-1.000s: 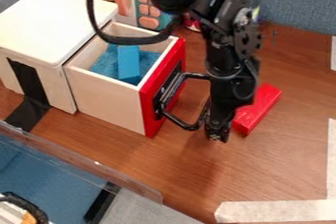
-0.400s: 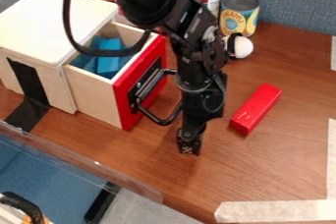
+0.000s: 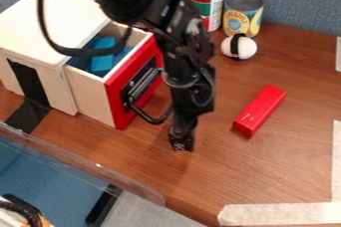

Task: Close the drawer

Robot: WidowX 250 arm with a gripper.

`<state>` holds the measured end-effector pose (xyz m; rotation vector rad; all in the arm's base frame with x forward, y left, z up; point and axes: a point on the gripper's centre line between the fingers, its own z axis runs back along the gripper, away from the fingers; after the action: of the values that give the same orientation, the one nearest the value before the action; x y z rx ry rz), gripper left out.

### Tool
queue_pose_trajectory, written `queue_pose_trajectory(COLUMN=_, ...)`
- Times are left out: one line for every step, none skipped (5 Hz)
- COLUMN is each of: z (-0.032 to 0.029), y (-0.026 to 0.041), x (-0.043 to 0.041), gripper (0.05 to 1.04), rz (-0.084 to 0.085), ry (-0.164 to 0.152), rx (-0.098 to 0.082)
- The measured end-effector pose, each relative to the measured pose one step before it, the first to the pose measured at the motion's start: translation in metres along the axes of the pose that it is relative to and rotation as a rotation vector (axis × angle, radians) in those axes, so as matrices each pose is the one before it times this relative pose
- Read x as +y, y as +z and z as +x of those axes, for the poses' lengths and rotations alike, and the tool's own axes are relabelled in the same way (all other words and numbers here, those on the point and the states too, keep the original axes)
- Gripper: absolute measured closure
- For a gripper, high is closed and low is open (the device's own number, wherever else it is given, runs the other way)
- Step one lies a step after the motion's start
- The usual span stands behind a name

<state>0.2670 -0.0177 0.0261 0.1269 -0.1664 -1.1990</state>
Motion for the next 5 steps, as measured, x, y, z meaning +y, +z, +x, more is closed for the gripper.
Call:
queue_pose_trajectory(z=-0.02123, y=0.0001, x=0.00344, gripper=0.084, rz=-0.0068, ry=0.0567, rx=0.0006)
queue_pose_trajectory(z=-0.01648, y=0.00006, x=0.0042, gripper=0.084, rz=0.0017, ry=0.0617, rx=0.0125)
queue_pose_trajectory(z=-0.00589, y=-0.00108, x=-0.00031, gripper=0.084, rz=-0.0048, ry=0.0236, rx=0.0045)
queue_pose_trajectory(z=-0.00599, y=-0.00128, x=-0.00033, gripper=0.084, rz=-0.0031, ry=0.0224, rx=0.0046)
queue_pose_trajectory(z=-0.00473, y=0.00174, x=0.00185, gripper=0.084, rz=0.0038, ry=0.0242, rx=-0.0028)
